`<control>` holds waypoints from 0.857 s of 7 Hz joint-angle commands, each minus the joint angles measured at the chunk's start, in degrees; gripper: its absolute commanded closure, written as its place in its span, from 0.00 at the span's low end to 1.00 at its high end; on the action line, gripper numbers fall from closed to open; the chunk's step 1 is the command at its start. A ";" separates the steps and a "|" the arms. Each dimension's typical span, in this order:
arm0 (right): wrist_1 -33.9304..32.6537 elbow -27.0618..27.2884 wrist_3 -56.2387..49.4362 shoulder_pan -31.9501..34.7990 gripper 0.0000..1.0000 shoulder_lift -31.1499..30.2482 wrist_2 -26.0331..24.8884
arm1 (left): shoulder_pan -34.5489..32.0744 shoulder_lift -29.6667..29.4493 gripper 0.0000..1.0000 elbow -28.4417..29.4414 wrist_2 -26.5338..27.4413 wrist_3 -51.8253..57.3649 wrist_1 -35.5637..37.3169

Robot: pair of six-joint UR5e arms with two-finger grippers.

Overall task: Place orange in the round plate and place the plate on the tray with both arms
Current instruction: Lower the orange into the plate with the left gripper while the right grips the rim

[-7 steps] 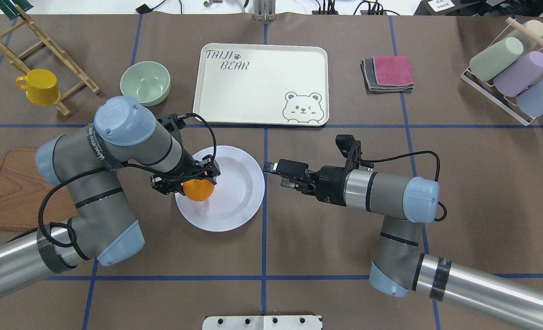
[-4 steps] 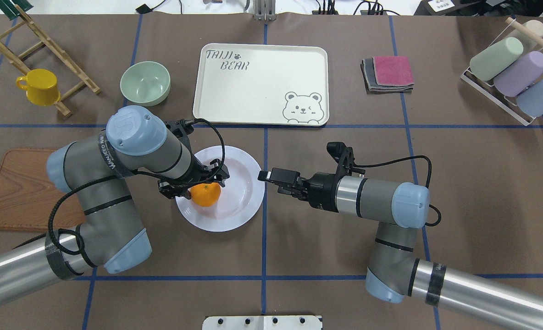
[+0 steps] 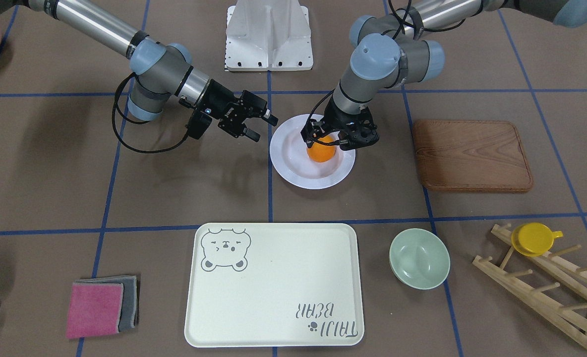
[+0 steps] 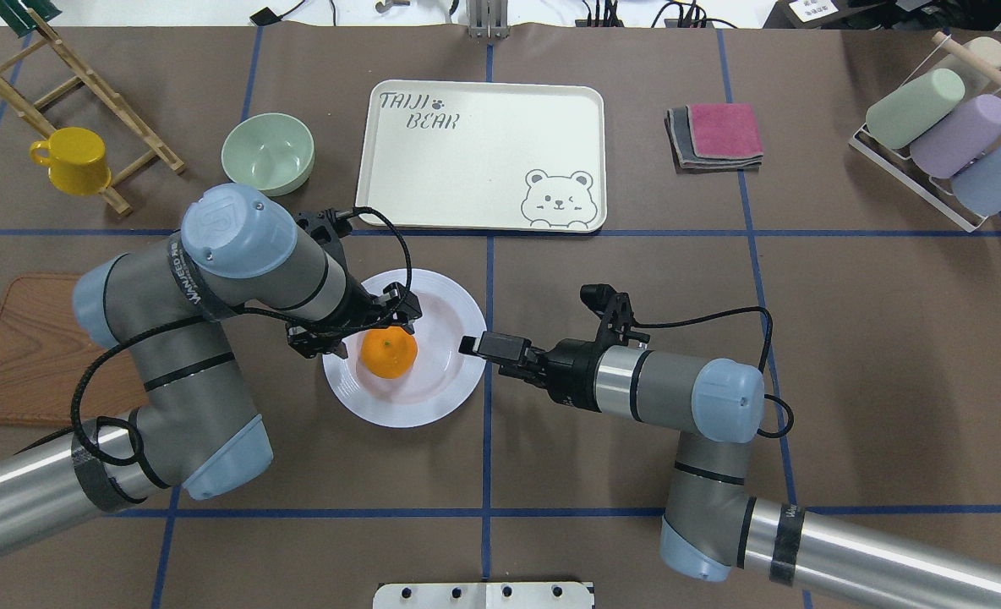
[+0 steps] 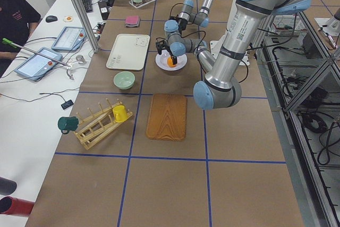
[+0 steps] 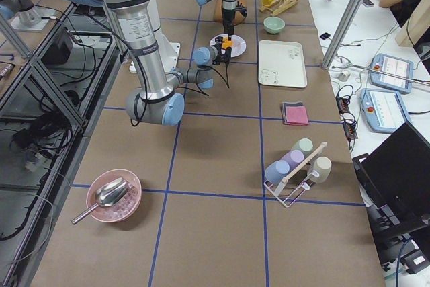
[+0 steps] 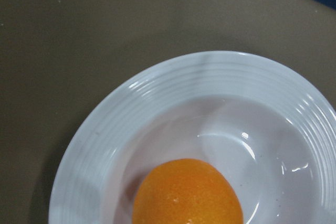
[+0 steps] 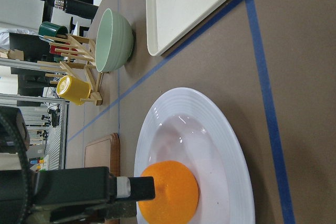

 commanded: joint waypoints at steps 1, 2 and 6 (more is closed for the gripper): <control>-0.26 -2.87 -0.01 -0.59 0.00 2.00 -0.80 | -1.04 0.49 0.02 -0.67 -0.18 0.16 0.00; -0.26 -2.97 0.07 -0.67 0.00 2.01 -1.06 | -1.57 0.85 0.02 -0.67 -0.96 0.25 -0.08; -0.26 -5.26 0.16 -0.94 0.05 4.73 -1.59 | -2.45 1.20 0.02 -1.29 -1.49 0.25 -0.08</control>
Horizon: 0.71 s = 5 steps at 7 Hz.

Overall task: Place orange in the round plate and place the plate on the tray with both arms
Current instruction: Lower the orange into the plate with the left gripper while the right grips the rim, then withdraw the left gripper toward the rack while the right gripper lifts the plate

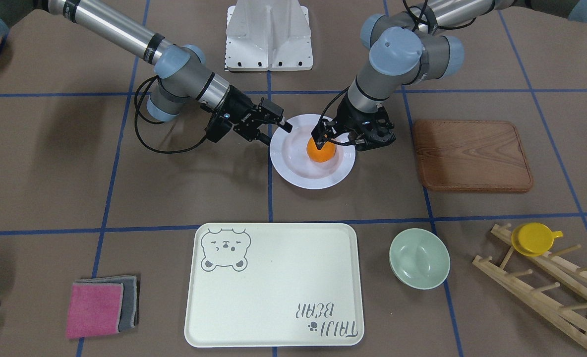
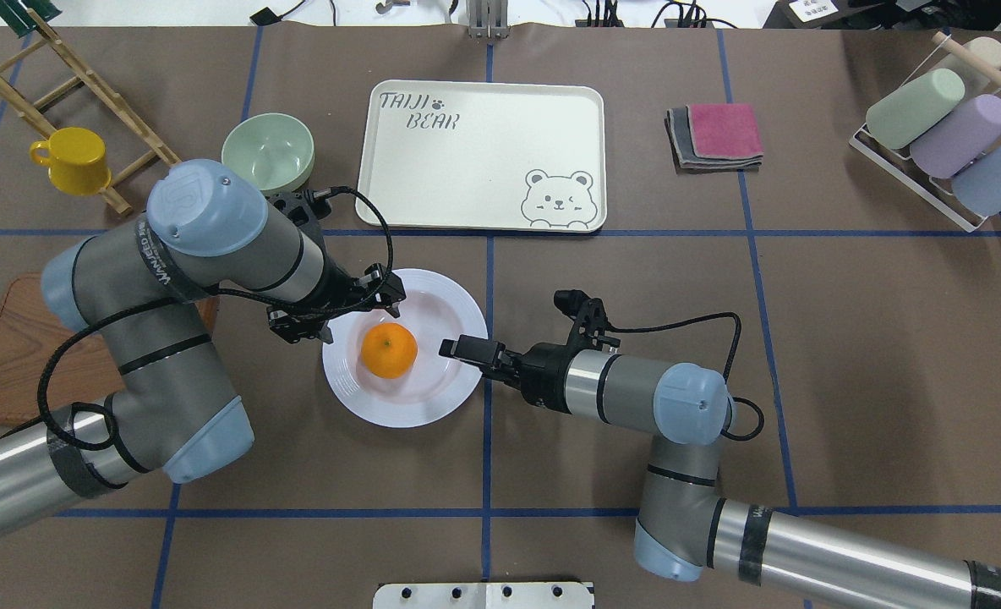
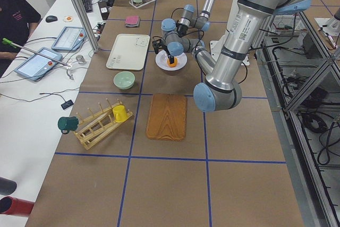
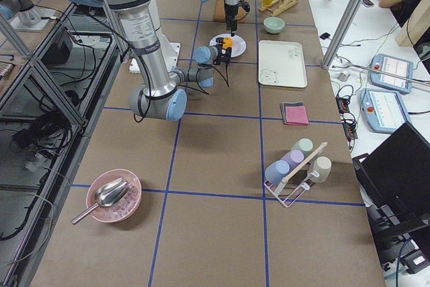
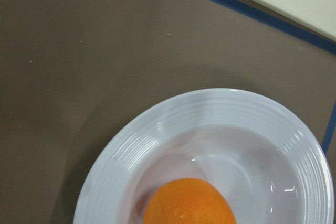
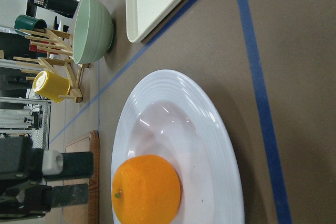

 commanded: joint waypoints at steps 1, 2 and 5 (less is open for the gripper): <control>0.09 -0.54 0.16 -0.12 0.13 1.32 -0.32 | -0.56 0.14 0.02 -0.07 -0.22 1.05 0.00; 0.26 -0.45 0.33 -0.03 0.37 1.59 -0.24 | -1.00 0.49 0.02 -0.24 -0.57 3.15 0.09; 0.70 1.12 0.77 0.40 0.98 1.85 -0.15 | -9.66 5.65 0.02 -3.91 -10.46 12.78 0.00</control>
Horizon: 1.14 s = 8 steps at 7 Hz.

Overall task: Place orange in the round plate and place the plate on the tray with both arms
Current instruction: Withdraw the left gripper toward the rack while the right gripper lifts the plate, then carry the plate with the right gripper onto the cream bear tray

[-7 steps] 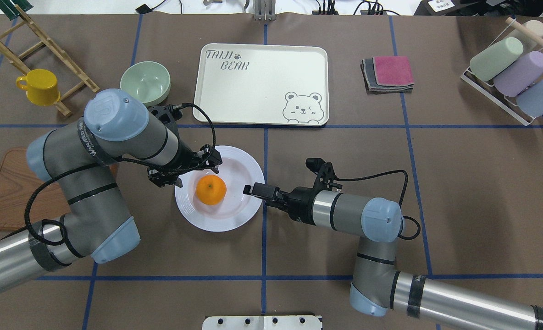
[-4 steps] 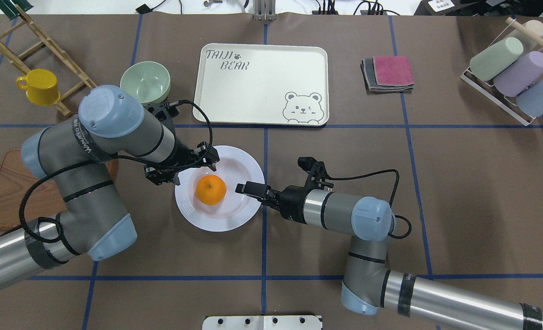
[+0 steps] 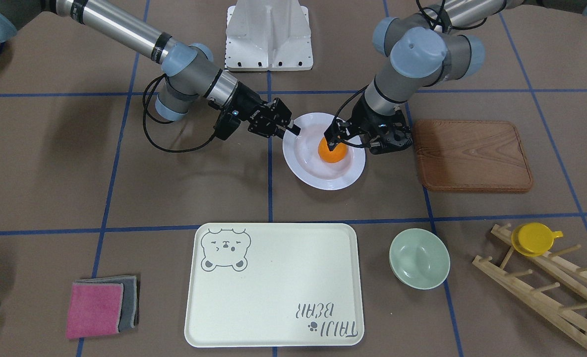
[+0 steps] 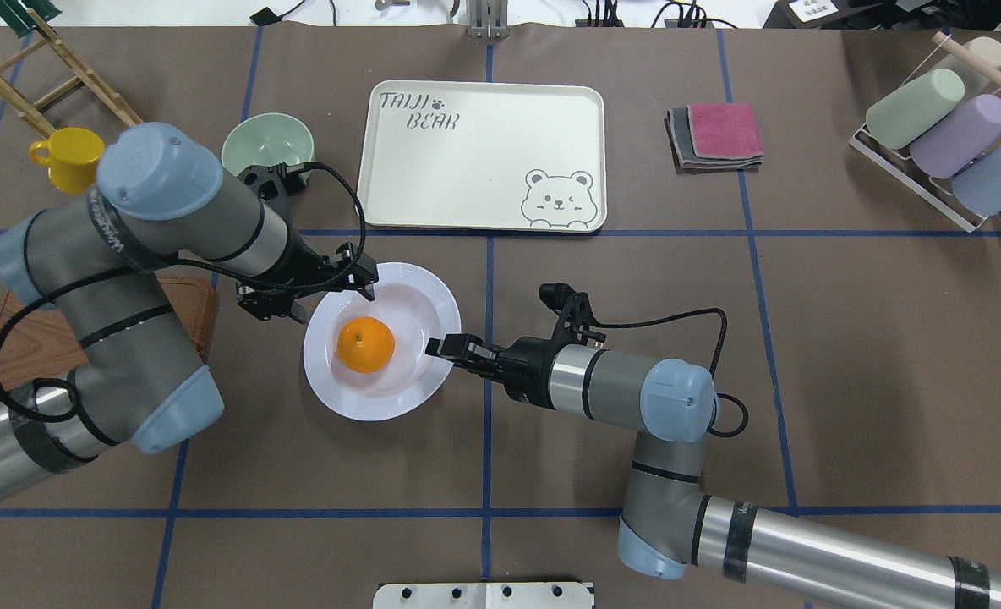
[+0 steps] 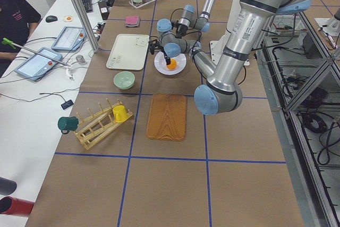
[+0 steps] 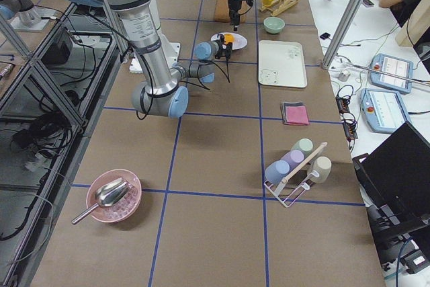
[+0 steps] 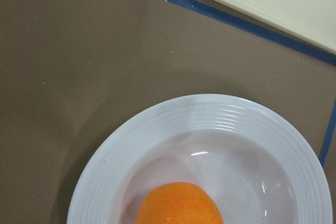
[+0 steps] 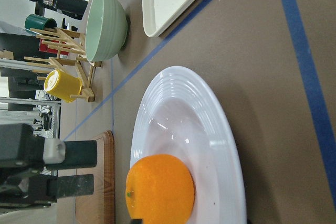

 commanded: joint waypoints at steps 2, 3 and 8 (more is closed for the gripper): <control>0.07 1.19 0.72 0.30 1.00 0.24 -0.07 | -11.15 5.15 0.02 -3.53 -11.45 11.48 0.03; 0.07 1.72 2.11 0.65 1.00 0.24 -0.07 | -12.22 6.90 0.02 -4.76 -11.55 13.85 0.12; -2.98 -3.78 27.12 11.71 1.00 7.70 -14.96 | -22.42 17.20 0.02 -5.04 -10.76 39.60 0.12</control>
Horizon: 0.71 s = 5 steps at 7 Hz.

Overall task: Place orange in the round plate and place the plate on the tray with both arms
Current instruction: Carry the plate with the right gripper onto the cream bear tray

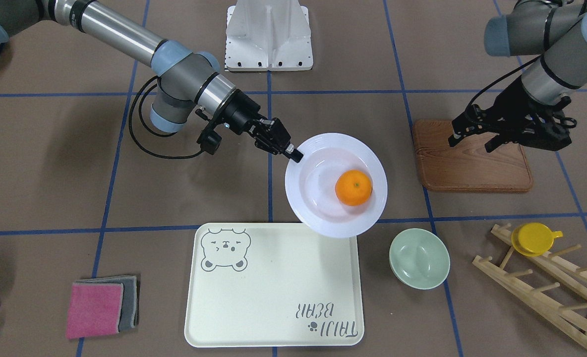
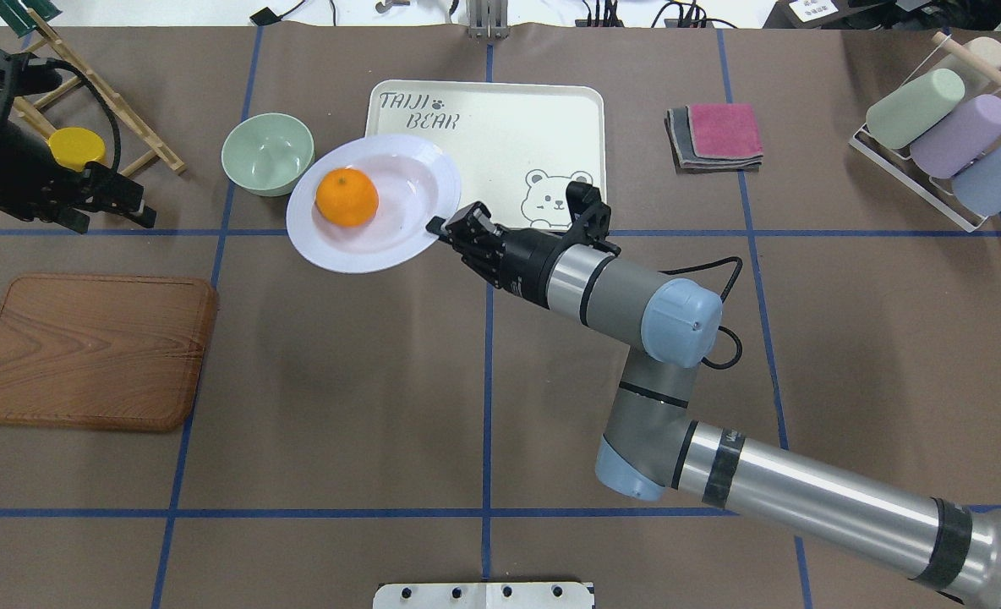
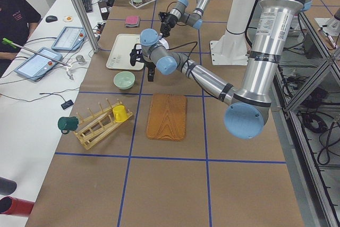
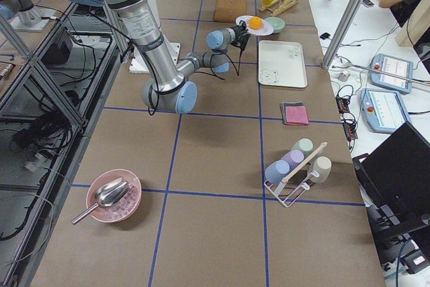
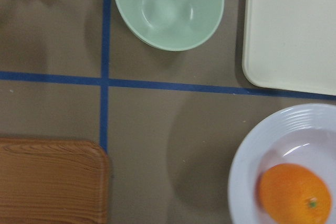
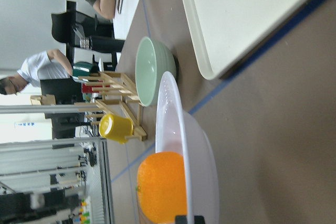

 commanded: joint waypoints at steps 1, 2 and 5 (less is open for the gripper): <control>-6.68 -5.40 8.54 2.99 1.00 3.89 -8.69 | -1.59 1.39 0.02 1.80 0.31 5.45 -0.07; -11.95 -5.51 9.78 2.99 1.00 4.17 -10.90 | -1.59 1.31 0.02 2.34 0.74 5.63 -0.07; -18.15 -9.10 12.16 0.89 1.00 4.26 -14.16 | -1.59 1.30 0.02 2.69 0.75 5.72 -0.15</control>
